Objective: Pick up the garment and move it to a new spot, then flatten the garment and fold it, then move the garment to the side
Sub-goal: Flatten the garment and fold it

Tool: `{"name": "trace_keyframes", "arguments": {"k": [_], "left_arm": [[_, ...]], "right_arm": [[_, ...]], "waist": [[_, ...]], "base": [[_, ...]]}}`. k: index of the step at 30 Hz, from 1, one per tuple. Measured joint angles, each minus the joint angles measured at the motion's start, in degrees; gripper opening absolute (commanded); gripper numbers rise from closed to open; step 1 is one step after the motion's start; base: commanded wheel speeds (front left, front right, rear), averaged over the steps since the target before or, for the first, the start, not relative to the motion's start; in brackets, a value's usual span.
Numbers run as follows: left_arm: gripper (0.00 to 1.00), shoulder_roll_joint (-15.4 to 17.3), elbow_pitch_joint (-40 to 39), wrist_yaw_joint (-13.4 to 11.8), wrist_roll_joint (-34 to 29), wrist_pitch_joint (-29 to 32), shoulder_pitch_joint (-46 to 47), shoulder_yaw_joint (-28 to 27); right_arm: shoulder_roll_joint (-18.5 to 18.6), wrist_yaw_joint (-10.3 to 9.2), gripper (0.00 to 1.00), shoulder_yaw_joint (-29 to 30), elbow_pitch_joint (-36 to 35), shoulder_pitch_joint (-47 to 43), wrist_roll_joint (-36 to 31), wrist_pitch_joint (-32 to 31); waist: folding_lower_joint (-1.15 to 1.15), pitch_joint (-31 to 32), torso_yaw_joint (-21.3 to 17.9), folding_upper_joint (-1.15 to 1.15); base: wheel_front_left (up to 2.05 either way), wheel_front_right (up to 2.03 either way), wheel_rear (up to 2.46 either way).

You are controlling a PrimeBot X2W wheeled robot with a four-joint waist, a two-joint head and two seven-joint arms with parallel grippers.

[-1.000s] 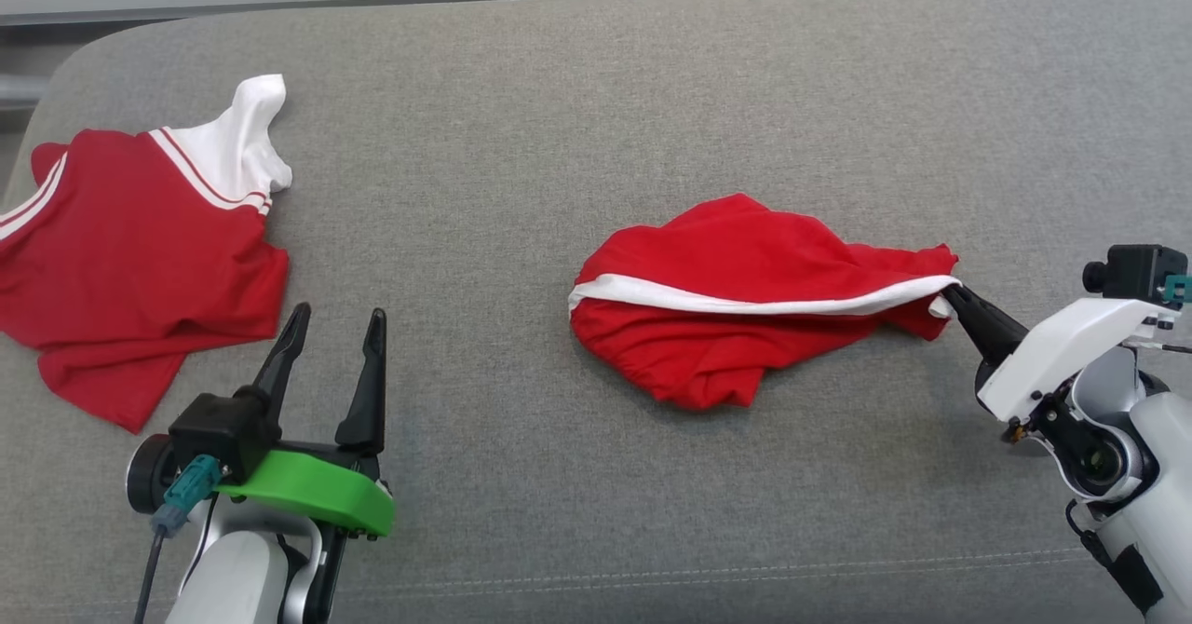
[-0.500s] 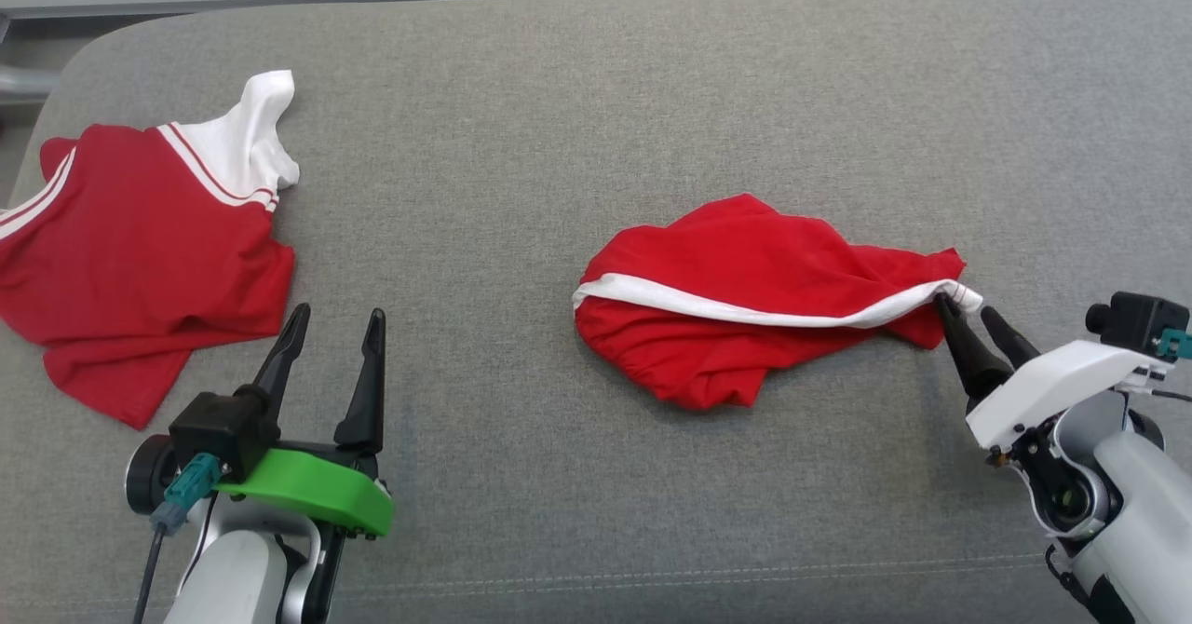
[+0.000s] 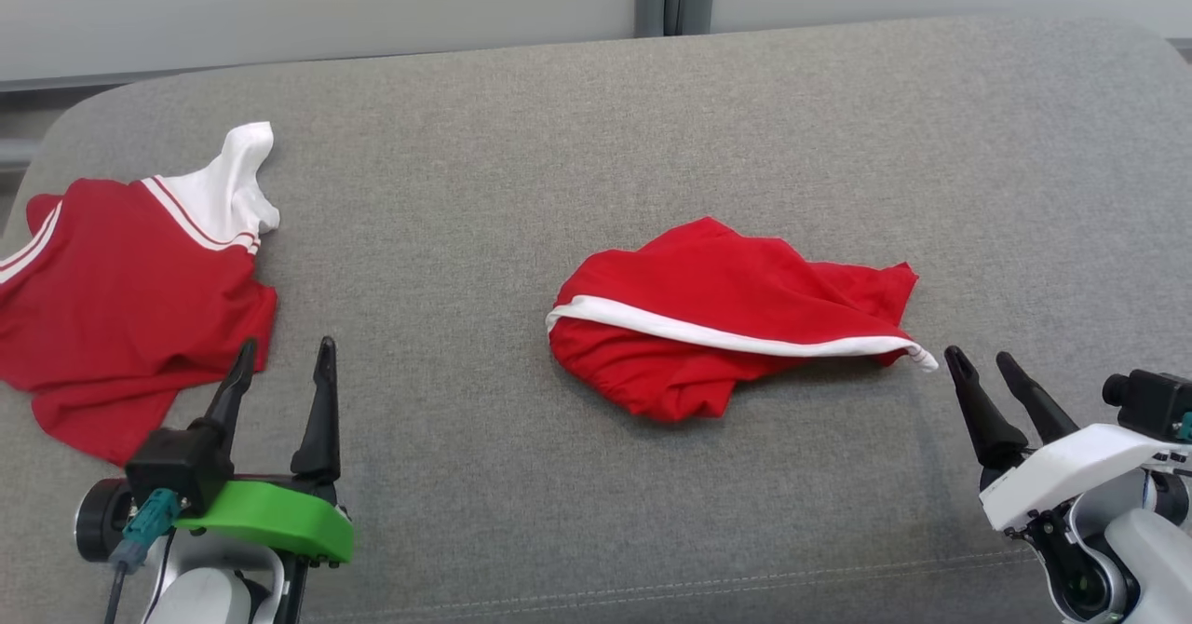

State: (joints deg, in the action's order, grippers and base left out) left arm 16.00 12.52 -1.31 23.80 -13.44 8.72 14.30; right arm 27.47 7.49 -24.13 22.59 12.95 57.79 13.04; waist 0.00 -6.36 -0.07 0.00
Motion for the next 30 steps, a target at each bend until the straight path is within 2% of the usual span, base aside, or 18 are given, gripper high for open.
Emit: {"name": "trace_keyframes", "arguments": {"k": [4, 6, 11, 16, 22, 30], "left_arm": [[1.0, 0.53, -1.7, -1.53, 0.32, 0.0, -1.69, -1.08], [1.0, 1.12, -3.87, -2.88, 0.31, 0.11, -3.19, -1.88], [1.0, 1.8, -7.34, -4.61, -0.11, 0.43, -5.1, -2.38], [1.0, 1.78, -9.96, -6.0, -0.25, 1.14, -8.34, -1.85], [1.0, 1.38, -11.98, -7.46, -0.67, 1.6, -12.1, -1.26], [1.0, 1.64, -12.25, -8.32, -1.29, 1.79, -13.22, -0.45]], "right_arm": [[-0.57, 0.0, 1.0, 2.76, -2.85, -1.27, -4.49, 1.25], [-2.36, 0.0, 1.0, 6.59, -6.09, -2.1, -10.94, 1.69], [-9.1, 0.0, 1.0, 14.71, -11.04, -3.63, -23.87, 1.78], [-14.54, 0.0, 1.0, 16.57, -13.52, -7.16, -34.5, 1.78], [-17.38, 0.01, 1.0, 17.17, -15.62, -11.27, -41.18, 0.93], [-19.78, 0.01, 1.0, 18.87, -17.71, -14.73, -44.77, -0.44]], "waist": [[0.0, 1.13, -0.25, 0.0], [0.0, 2.28, -0.54, 0.0], [0.0, 4.1, -0.84, 0.0], [0.0, 6.08, -0.72, 0.0], [0.0, 7.83, -0.11, 0.0], [0.0, 9.11, 0.61, 0.0]], "base": [[0.0, 0.0, 0.0], [0.0, 0.0, 0.0], [0.0, 0.0, 0.0], [0.0, 0.0, 0.0], [0.0, 0.0, 0.0], [0.0, 0.0, 0.0]]}}
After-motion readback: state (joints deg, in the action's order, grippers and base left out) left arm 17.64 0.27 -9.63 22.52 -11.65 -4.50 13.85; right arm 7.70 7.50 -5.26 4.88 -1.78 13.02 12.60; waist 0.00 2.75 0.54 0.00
